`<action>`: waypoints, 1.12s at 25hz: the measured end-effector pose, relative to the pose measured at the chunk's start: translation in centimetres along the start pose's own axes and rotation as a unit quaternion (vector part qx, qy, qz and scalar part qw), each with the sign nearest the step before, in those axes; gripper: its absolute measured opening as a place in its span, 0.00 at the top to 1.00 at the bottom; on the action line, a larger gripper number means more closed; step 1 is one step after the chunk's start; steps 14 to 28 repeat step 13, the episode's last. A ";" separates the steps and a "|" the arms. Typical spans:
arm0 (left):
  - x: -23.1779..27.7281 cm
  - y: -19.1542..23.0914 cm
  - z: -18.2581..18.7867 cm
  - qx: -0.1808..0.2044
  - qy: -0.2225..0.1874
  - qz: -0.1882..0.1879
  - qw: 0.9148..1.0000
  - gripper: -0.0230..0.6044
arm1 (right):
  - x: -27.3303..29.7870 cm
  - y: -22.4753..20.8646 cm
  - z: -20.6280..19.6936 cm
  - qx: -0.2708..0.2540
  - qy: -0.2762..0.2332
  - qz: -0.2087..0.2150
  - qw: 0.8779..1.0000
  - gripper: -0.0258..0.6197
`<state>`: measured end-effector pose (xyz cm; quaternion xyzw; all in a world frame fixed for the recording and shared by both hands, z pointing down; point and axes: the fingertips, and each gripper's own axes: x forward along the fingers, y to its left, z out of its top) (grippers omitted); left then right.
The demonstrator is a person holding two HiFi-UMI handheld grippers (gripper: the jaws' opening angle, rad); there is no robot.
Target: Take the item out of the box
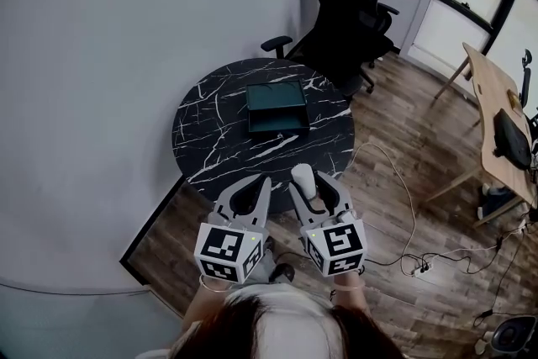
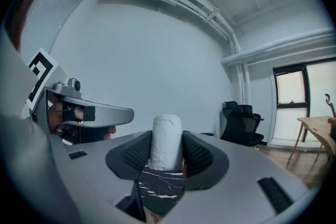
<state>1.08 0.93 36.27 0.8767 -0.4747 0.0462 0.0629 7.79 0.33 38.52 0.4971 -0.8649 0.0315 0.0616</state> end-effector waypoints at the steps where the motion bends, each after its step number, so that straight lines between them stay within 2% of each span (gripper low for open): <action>1: 0.1 0.2 0.0 0.000 0.000 0.000 1.000 0.95 | 0.2 0.0 0.0 -0.001 0.001 0.001 1.000 0.66; 13: 2.7 2.6 0.0 -0.004 0.008 0.002 1.000 0.95 | 3.7 -1.1 -0.4 0.002 0.014 0.007 1.000 0.66; 28: 2.7 2.6 0.0 -0.004 0.008 0.002 1.000 0.95 | 3.7 -1.1 -0.4 0.002 0.014 0.007 1.000 0.66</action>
